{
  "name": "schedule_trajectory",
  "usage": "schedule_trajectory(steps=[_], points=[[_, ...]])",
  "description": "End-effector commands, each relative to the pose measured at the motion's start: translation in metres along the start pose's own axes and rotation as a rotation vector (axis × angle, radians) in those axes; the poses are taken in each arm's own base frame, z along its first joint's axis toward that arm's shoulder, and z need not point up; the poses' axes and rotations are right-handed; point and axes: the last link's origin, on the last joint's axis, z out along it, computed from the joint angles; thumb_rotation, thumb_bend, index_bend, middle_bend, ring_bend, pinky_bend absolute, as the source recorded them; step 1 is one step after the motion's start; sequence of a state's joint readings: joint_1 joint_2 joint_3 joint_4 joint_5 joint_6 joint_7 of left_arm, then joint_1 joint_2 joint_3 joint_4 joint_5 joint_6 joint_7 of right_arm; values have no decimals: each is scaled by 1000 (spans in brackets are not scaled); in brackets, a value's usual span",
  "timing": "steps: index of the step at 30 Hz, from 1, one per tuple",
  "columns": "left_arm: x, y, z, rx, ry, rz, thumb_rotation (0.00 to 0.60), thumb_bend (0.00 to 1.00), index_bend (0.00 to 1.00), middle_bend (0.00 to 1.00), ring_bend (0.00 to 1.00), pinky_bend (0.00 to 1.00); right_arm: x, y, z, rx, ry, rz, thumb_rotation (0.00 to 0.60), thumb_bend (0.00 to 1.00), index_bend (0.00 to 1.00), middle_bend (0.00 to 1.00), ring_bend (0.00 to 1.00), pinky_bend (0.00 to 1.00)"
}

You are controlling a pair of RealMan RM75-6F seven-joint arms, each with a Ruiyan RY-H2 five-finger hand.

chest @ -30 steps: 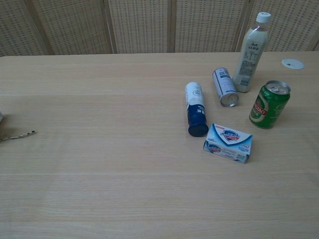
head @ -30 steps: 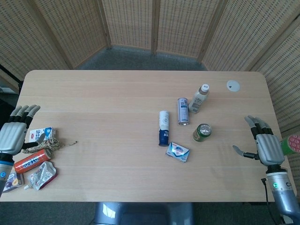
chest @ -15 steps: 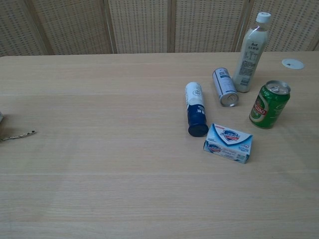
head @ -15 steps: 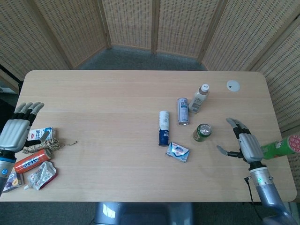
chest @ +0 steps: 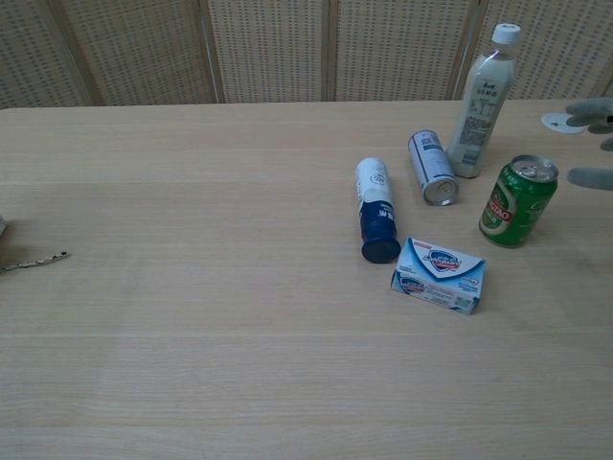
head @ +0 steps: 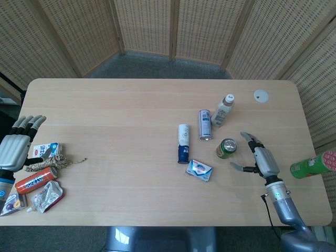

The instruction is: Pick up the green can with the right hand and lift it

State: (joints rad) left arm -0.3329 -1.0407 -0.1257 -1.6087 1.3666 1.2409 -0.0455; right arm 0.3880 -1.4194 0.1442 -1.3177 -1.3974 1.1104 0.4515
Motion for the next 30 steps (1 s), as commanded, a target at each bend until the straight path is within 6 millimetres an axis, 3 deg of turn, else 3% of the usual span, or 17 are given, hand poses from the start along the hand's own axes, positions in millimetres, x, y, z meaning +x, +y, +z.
schedule_trajectory(steps=[1,30], points=[[0,1,0,-4,1,1,466,384,52,49,0,0,-4,0,5,0,-7,33,341,152,0,0,0,0],[3,-4,-2,1,-4,-7,463,379,28,43,0,0,-27,10,32,-26,2,102,344,150,0,0,0,0]])
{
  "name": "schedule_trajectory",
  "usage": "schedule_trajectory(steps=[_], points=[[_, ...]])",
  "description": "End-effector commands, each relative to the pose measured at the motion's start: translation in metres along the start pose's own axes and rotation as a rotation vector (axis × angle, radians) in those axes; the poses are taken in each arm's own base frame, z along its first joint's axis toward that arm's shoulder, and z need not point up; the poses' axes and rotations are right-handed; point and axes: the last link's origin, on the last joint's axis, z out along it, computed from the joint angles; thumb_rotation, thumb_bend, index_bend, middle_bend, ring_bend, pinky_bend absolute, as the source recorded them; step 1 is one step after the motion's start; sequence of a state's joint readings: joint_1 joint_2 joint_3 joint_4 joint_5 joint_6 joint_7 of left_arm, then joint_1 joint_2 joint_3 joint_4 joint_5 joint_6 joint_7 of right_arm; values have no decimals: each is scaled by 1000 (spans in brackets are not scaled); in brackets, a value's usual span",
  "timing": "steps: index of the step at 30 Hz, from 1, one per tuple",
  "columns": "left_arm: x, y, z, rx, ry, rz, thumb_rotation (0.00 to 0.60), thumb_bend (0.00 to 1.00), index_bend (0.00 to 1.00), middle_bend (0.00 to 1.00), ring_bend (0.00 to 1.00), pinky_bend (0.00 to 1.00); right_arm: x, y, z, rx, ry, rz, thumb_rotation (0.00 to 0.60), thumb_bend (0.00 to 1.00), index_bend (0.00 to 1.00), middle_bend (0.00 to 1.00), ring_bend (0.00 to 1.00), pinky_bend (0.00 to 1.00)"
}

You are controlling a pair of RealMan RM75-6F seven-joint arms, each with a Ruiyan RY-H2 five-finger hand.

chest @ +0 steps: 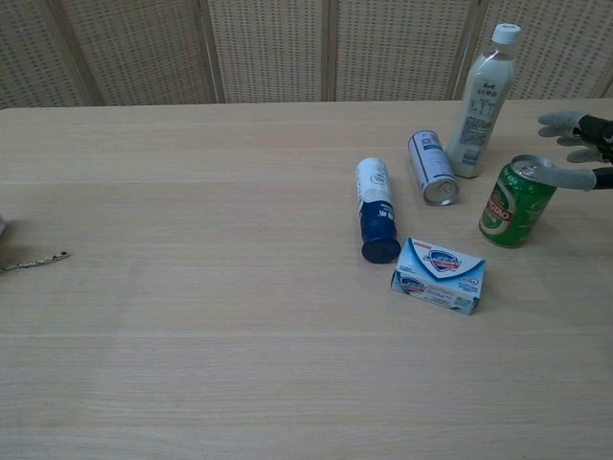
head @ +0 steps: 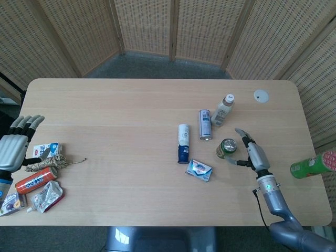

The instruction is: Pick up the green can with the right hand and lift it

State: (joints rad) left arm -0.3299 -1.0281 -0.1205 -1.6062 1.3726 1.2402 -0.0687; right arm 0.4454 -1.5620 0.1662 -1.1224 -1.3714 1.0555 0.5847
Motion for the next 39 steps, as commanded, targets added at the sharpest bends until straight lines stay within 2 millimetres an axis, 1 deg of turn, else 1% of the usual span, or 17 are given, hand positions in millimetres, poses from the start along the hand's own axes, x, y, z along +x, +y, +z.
schedule_trajectory(steps=[1,11,23,34,39], points=[[0,0,0,0,0,0,462,378,27,43,0,0,-3,2,3,-6,1,-1,346,148,0,0,0,0],[1,0,-1,-1,-5,3,457,369,25,37,0,0,-9,13,13,-36,2,-9,341,110,0,0,0,0],[0,2,-1,-5,-15,5,447,346,1,23,0,0,-15,24,10,-60,-4,-20,339,104,0,0,0,0],[-1,-2,-3,7,-21,6,441,341,0,6,0,0,-29,27,19,-80,-37,-22,339,103,0,0,0,0],[0,-4,-6,18,-20,3,440,335,0,3,0,0,-34,24,24,-77,-53,-23,340,100,0,0,0,0]])
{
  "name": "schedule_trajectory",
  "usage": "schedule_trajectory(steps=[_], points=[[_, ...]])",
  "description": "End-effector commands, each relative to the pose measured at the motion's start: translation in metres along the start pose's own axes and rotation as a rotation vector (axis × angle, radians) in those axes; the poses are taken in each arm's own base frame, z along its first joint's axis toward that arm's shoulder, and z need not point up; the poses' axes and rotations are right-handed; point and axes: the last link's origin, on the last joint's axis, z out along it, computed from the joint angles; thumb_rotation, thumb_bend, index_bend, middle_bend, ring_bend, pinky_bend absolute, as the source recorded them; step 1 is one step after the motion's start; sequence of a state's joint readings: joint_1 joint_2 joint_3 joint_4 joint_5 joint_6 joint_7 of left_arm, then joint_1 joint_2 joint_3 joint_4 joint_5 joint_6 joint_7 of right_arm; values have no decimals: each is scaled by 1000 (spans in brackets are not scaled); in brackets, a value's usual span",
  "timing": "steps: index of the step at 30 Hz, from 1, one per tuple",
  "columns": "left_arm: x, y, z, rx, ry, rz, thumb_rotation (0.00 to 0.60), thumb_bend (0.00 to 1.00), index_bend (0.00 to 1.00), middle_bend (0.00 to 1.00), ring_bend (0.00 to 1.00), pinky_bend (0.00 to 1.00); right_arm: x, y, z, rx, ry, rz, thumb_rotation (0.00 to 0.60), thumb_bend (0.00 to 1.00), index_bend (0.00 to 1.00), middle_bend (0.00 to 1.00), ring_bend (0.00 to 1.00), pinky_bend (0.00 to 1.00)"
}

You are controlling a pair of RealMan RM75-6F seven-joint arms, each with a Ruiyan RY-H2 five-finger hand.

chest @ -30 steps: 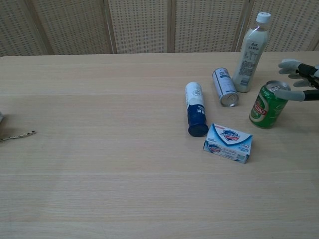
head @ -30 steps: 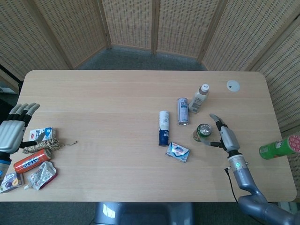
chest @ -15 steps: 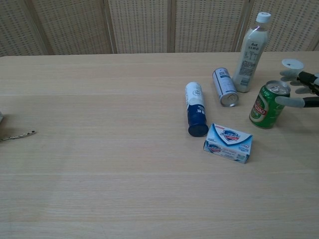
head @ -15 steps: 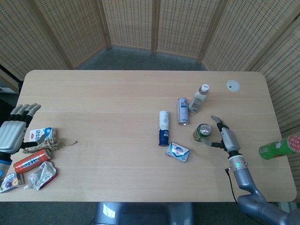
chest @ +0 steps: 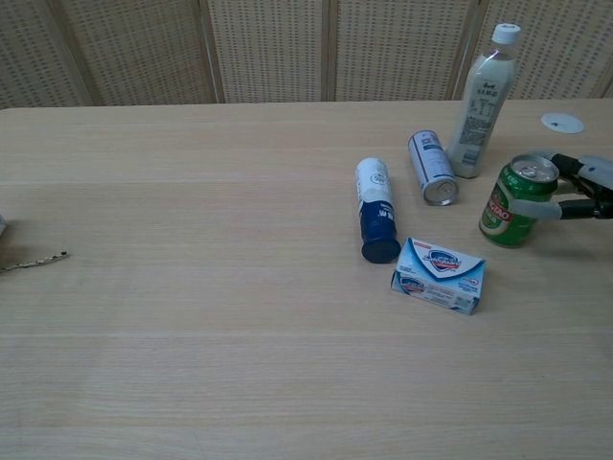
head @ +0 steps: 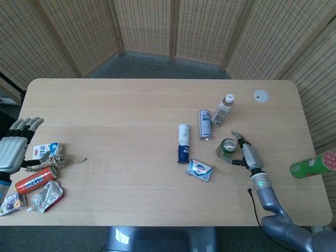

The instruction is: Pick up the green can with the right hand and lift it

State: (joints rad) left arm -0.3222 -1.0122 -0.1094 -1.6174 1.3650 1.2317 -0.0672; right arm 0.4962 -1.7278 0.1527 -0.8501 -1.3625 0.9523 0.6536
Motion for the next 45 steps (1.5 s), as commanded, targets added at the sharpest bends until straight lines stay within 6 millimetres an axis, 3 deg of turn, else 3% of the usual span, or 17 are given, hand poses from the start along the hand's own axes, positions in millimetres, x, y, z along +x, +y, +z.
schedule_trajectory(steps=[1,8,12,14,33,37,39,45], points=[[0,-1,-1,3,1,-3,441,333,0,2,0,0,-2,-3,4,2,-8,2,342,100,0,0,0,0],[1,-3,-4,14,1,-1,438,324,0,0,0,0,-4,-6,13,-7,-19,4,361,87,0,0,0,15],[0,-5,-5,22,0,-3,441,323,0,0,0,0,-2,-7,16,-14,-5,18,484,71,0,0,0,154],[0,-6,-5,24,0,-5,438,321,0,0,0,0,-2,-7,18,-16,-5,14,515,67,0,0,1,198],[-2,-10,-7,36,-4,-11,441,318,0,0,0,0,-6,-24,32,-14,-22,8,523,50,0,0,51,251],[-3,-10,-6,38,-3,-11,439,312,0,0,0,0,-4,-27,34,-11,-6,6,594,52,0,25,165,337],[-3,-11,-6,40,-1,-13,438,307,0,0,0,0,-3,-28,35,-11,1,12,600,54,8,79,234,397],[-5,-11,-5,43,-6,-15,440,304,0,0,0,0,-1,-27,35,-15,12,16,600,61,201,192,382,506]])
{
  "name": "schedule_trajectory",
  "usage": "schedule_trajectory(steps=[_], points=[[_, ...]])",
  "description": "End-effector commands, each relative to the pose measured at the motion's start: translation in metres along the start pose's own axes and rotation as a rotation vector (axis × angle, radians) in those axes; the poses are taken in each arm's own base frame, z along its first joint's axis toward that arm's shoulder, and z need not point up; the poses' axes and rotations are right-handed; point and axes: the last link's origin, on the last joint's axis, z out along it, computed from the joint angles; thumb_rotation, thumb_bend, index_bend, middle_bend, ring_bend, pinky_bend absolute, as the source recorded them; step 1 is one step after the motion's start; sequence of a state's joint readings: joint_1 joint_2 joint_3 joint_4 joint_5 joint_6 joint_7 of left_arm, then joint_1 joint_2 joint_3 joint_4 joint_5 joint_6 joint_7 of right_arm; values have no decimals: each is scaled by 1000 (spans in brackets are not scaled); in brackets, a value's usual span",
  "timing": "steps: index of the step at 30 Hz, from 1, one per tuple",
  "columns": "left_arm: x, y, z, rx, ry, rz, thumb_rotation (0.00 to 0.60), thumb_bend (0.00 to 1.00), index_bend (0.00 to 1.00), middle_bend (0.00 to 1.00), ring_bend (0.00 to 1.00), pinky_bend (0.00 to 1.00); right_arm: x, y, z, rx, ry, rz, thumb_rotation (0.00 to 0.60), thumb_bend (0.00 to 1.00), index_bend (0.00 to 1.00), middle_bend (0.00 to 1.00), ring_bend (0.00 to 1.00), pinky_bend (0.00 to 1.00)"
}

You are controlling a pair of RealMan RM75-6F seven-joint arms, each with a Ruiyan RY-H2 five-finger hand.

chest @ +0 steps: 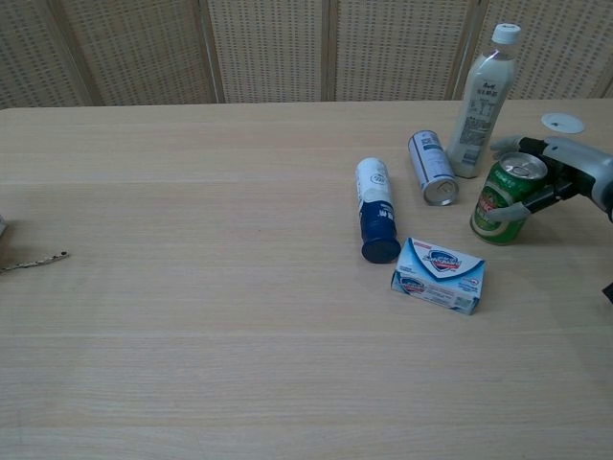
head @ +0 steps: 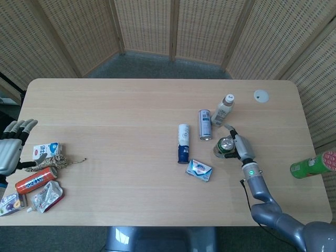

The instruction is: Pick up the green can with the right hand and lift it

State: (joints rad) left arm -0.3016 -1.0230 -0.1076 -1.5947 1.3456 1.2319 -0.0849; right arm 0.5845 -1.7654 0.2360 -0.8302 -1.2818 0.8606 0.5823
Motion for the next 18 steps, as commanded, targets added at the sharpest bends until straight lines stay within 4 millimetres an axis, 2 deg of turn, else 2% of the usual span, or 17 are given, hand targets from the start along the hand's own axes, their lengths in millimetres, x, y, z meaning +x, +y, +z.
schedule_trajectory(steps=[1,6,12,18], points=[[-1,0,0,1,0,1,440,302,0,0,0,0,2,1,-1,0,5,0,600,61,225,205,394,511],[-3,0,1,4,-3,0,440,293,0,0,0,0,9,2,-4,2,20,-2,600,63,315,250,451,546],[-4,-1,2,9,-1,-3,439,287,0,0,0,0,21,6,-10,-3,47,6,600,67,359,273,452,548],[-7,0,2,8,-3,-5,439,285,0,0,0,0,39,1,-20,29,77,-1,600,76,382,306,488,576]])
